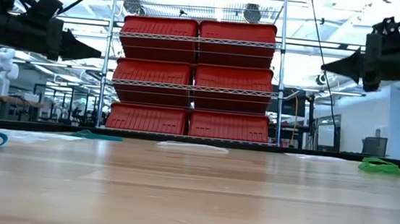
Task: Sort rubber bands
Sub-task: Open the top left transparent zip bag
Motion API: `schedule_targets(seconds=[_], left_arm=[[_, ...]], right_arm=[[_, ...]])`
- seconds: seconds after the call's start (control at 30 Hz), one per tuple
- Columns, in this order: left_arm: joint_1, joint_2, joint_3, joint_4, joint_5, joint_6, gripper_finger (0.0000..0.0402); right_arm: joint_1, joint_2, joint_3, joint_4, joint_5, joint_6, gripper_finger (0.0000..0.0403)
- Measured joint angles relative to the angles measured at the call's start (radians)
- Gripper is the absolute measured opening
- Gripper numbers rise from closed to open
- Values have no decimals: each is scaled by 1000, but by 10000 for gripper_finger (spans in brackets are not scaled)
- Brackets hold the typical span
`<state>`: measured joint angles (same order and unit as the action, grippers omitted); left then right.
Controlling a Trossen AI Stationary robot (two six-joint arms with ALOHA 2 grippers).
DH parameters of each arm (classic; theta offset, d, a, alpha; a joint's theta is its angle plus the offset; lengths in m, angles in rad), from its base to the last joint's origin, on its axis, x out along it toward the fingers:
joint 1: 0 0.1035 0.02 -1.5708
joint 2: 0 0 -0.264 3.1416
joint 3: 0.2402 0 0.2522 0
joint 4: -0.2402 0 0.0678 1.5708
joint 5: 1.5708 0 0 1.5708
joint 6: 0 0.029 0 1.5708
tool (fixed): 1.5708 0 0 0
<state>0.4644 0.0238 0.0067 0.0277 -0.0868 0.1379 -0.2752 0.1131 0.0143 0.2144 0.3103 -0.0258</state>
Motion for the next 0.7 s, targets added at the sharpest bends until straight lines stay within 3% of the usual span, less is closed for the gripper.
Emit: schedule_targets(seconds=[0.17,0.3,0.5,0.7], left_arm=[[0,0,0,0,0,0,12],[0,0,0,0,0,0,12],[0,0,0,0,0,0,12],[0,0,0,0,0,0,12]], right_arm=[[0,24,1,129,-38,88,0],[0,123,1,174,-78,137,0],[1,393,35,198,-83,171,15],[2,729,214,203,-107,64,64]])
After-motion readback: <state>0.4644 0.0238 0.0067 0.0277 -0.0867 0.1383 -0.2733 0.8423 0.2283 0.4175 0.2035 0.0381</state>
